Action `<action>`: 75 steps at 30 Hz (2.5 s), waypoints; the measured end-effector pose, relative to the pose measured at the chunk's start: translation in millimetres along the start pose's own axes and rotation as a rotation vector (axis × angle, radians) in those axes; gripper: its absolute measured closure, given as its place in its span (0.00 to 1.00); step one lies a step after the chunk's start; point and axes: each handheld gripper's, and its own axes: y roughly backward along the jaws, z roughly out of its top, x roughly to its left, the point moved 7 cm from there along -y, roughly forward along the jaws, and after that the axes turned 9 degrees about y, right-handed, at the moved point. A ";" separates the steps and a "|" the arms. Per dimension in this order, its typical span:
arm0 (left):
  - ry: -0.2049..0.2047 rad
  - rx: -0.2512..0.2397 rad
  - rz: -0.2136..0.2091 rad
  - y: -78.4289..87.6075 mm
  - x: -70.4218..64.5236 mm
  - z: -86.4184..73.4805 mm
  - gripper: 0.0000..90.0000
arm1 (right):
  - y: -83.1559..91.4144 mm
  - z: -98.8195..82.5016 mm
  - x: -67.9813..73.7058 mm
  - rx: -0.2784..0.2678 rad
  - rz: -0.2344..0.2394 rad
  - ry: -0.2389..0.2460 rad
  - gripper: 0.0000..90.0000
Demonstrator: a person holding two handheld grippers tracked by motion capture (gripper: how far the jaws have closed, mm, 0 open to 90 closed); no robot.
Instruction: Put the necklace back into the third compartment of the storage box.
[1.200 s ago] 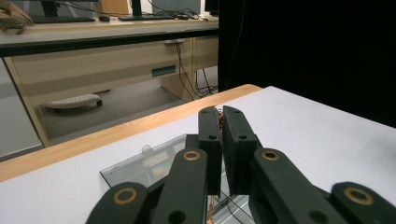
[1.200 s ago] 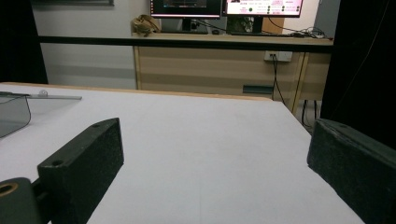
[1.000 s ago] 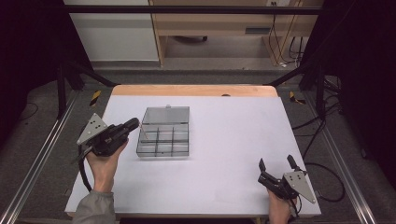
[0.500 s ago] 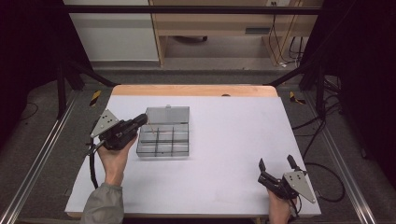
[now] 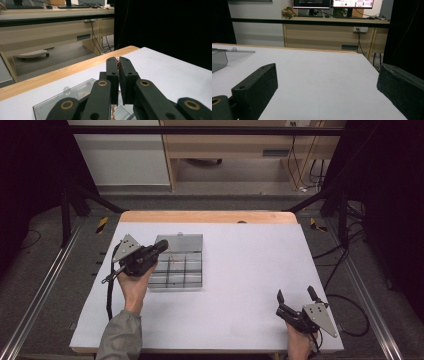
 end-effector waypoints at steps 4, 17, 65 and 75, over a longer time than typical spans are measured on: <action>0.001 -0.002 -0.002 -5.9 -1.5 -0.1 0.95 | 0.0 0.0 -0.1 0.000 -0.002 0.000 0.04; 0.001 0.005 -0.008 -23.7 -5.7 -4.5 0.95 | 0.2 -0.1 -0.8 0.001 -0.007 -0.005 0.04; 0.075 0.287 0.011 -76.4 -3.6 -68.8 0.95 | -0.7 -0.4 -1.1 0.007 -0.005 -0.007 0.04; 0.082 0.346 0.024 -79.8 0.5 -77.7 0.95 | -0.7 -0.4 -1.1 0.008 -0.005 -0.008 0.04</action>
